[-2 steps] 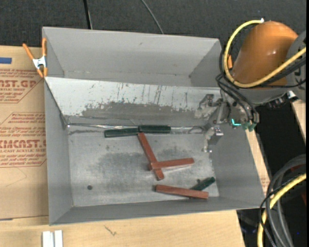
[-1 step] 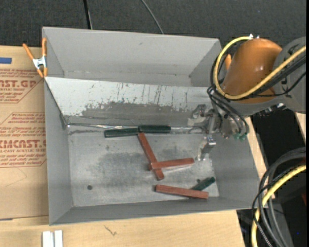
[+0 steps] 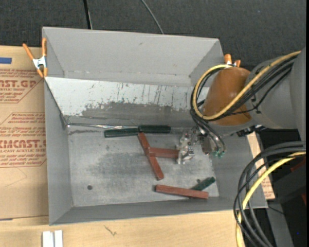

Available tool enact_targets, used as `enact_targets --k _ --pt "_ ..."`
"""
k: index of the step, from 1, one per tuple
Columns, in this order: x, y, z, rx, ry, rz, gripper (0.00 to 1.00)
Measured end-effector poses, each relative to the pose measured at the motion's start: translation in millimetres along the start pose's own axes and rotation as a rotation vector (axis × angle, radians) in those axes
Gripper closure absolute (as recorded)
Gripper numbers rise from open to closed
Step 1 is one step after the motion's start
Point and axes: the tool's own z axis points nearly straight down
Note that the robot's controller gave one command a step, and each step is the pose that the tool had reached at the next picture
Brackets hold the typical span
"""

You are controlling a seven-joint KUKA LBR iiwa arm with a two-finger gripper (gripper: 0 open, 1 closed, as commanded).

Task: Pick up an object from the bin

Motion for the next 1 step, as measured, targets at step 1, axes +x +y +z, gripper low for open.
enact_targets --k 1 --pt "0.0 0.1 0.0 0.0 0.0 0.0 1.0"
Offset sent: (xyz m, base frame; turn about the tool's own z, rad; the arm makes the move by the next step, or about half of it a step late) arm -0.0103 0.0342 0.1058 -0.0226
